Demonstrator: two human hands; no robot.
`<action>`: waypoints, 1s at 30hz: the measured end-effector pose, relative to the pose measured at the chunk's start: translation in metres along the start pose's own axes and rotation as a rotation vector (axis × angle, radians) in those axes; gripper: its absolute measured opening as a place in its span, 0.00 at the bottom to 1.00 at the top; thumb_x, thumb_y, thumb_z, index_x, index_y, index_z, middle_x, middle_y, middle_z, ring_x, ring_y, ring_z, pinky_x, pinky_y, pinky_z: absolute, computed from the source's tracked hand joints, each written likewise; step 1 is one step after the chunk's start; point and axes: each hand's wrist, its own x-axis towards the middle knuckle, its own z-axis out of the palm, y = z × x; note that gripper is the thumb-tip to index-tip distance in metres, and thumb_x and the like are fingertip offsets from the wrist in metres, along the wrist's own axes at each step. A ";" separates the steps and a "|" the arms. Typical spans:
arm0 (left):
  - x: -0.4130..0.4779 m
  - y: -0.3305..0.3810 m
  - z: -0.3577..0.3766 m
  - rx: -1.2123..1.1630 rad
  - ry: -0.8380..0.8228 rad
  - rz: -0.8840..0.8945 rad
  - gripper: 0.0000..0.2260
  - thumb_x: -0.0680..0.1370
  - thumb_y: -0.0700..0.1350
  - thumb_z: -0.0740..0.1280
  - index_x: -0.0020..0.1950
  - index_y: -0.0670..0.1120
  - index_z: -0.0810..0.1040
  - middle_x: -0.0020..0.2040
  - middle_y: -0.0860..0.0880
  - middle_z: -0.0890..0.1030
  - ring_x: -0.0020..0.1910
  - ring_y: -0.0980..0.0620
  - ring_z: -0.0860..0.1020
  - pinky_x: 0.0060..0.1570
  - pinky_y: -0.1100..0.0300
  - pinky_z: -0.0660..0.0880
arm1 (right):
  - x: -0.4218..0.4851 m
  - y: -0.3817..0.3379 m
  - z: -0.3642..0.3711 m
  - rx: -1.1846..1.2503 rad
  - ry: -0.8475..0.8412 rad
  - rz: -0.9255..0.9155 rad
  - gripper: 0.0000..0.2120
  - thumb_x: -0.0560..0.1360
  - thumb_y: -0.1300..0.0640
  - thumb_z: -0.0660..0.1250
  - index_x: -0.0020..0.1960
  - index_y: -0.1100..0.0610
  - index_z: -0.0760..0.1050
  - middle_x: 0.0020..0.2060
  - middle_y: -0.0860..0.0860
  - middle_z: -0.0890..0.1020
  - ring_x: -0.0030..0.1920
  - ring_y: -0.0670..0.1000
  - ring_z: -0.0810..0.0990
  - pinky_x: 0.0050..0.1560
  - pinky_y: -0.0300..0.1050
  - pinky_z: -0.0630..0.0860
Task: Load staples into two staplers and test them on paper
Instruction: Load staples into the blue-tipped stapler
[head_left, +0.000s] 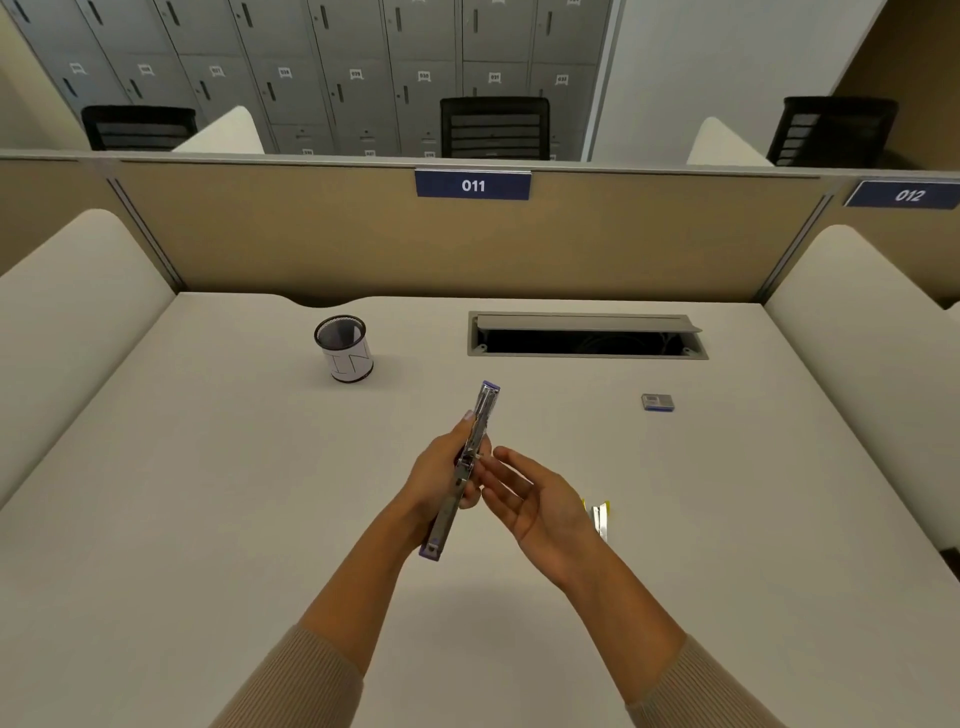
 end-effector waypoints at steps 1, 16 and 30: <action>-0.001 0.000 -0.001 -0.016 -0.002 0.004 0.23 0.80 0.62 0.56 0.35 0.46 0.72 0.27 0.50 0.70 0.23 0.56 0.66 0.24 0.66 0.66 | 0.000 0.000 0.001 -0.025 0.000 -0.010 0.08 0.78 0.59 0.66 0.53 0.62 0.82 0.53 0.60 0.84 0.52 0.56 0.85 0.44 0.44 0.83; 0.006 -0.019 0.000 0.866 0.168 0.163 0.22 0.82 0.57 0.53 0.32 0.51 0.73 0.30 0.53 0.76 0.28 0.57 0.73 0.31 0.61 0.68 | 0.010 0.019 -0.008 0.086 0.086 0.089 0.13 0.81 0.62 0.60 0.57 0.67 0.79 0.51 0.63 0.85 0.48 0.57 0.86 0.46 0.47 0.83; 0.012 -0.020 -0.010 0.447 0.071 0.172 0.22 0.83 0.58 0.53 0.35 0.50 0.75 0.28 0.54 0.76 0.24 0.59 0.70 0.26 0.67 0.69 | 0.011 0.018 -0.009 -0.293 0.133 -0.276 0.05 0.75 0.62 0.70 0.51 0.60 0.81 0.46 0.58 0.86 0.48 0.55 0.86 0.45 0.39 0.82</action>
